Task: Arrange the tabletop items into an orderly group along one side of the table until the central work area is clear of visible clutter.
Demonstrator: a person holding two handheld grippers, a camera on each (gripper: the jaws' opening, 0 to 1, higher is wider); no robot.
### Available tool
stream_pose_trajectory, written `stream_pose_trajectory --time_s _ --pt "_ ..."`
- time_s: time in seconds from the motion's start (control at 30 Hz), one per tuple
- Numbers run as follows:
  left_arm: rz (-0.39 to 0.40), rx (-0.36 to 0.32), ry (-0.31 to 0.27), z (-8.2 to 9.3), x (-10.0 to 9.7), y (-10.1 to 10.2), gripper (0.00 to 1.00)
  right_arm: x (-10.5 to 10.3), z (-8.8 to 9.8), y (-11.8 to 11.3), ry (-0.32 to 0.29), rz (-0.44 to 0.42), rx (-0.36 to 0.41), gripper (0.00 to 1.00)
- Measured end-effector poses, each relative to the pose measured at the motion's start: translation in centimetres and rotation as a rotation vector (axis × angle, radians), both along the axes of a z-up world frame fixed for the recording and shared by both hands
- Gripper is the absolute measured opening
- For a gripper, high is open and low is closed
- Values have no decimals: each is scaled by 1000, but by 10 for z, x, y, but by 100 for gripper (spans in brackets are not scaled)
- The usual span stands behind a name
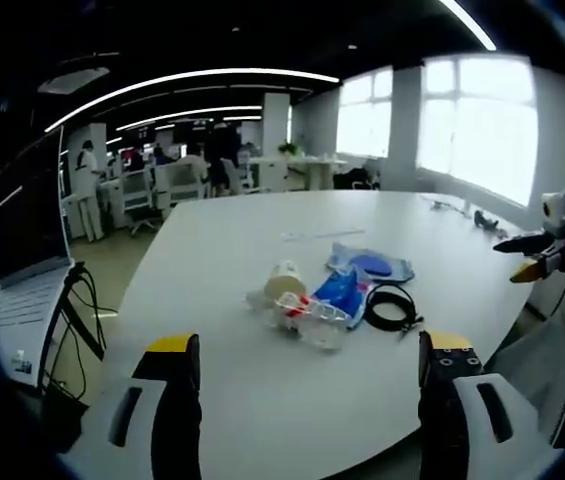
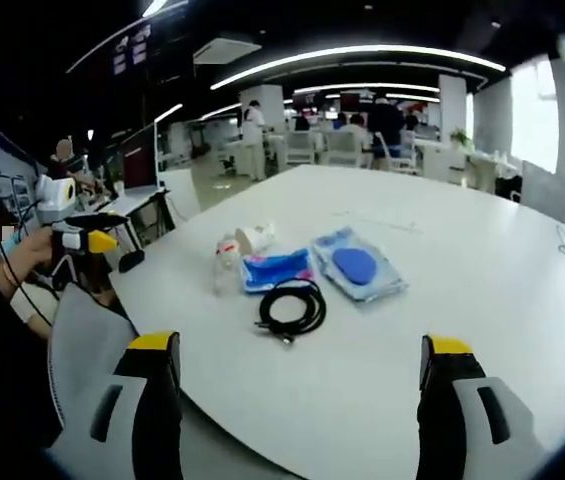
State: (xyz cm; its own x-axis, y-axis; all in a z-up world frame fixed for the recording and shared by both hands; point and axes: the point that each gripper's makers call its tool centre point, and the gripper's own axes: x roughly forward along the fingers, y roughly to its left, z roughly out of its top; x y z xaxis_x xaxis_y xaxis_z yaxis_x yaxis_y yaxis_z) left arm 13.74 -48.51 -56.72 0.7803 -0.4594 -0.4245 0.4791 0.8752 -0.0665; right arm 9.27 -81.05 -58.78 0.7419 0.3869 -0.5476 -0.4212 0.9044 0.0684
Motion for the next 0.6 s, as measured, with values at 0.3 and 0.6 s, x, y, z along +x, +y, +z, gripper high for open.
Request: stream_pose_trajectory --time_s 0.3,0.6 --pt "-2 -3 -5 3 0 1 92 -2 -3 7 7 22 -17 98" --pt "-22 -7 -60 12 1 -8 96 1 -6 5 14 32 -24 98"
